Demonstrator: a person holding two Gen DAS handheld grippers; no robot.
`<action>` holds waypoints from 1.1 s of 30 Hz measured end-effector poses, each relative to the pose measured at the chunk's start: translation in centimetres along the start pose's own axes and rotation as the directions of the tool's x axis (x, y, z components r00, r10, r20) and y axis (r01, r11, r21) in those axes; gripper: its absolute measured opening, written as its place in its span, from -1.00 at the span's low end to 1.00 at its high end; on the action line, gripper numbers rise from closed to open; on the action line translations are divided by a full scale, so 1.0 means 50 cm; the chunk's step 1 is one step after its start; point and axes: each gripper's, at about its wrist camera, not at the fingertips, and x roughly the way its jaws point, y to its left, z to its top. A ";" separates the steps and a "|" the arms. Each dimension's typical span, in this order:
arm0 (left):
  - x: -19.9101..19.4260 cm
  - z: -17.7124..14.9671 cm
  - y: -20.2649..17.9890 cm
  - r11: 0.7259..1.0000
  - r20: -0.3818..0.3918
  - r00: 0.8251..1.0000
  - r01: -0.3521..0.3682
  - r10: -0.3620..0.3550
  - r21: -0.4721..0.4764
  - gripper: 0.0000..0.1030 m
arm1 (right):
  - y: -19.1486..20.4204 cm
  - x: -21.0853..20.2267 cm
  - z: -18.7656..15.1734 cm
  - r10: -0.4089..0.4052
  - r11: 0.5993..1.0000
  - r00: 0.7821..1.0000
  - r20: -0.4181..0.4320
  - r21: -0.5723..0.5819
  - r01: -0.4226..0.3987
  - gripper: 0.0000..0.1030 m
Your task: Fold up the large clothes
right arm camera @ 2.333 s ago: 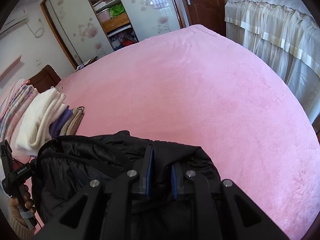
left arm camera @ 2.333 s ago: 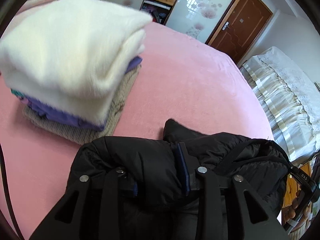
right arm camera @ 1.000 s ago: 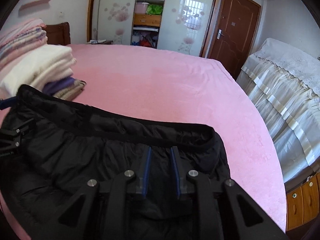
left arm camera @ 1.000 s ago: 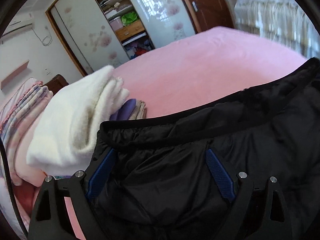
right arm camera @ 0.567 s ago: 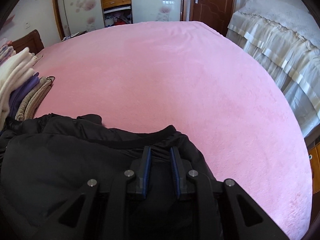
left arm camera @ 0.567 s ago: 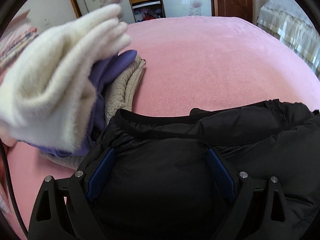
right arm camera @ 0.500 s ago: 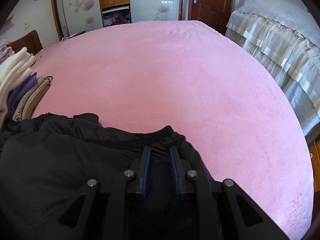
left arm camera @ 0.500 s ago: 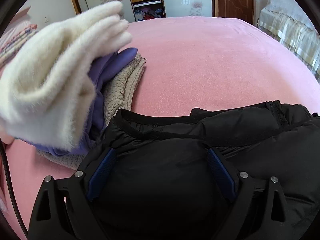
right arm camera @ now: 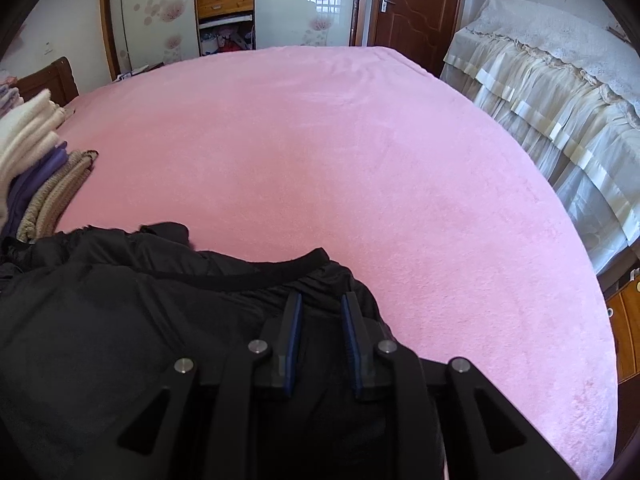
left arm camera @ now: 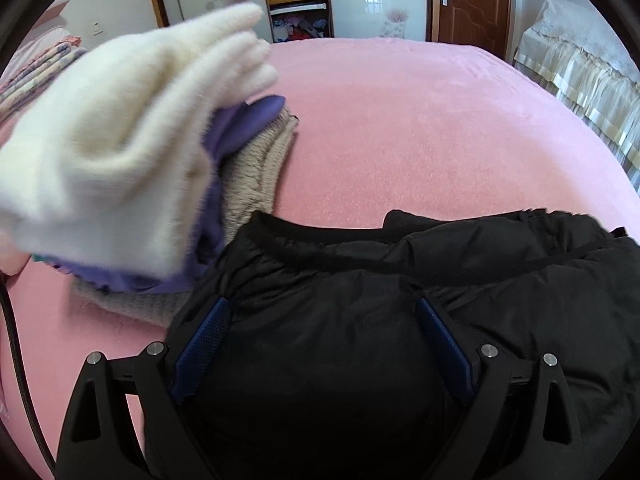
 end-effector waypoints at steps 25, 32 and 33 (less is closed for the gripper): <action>-0.232 -0.456 0.152 0.687 0.098 0.860 0.463 -0.501 -0.560 0.82 | 0.283 -0.298 -0.125 0.292 0.947 0.944 0.152 -0.182 -0.264 -0.58; -0.140 -0.478 0.177 0.510 0.223 0.797 0.545 -0.561 -0.665 0.82 | 0.294 -0.250 -0.152 0.285 0.948 0.947 0.145 -0.186 -0.257 -0.58; -0.126 -0.481 0.181 0.483 0.240 0.787 0.555 -0.568 -0.677 0.82 | 0.295 -0.240 -0.155 0.278 0.950 0.950 0.141 -0.189 -0.250 -0.58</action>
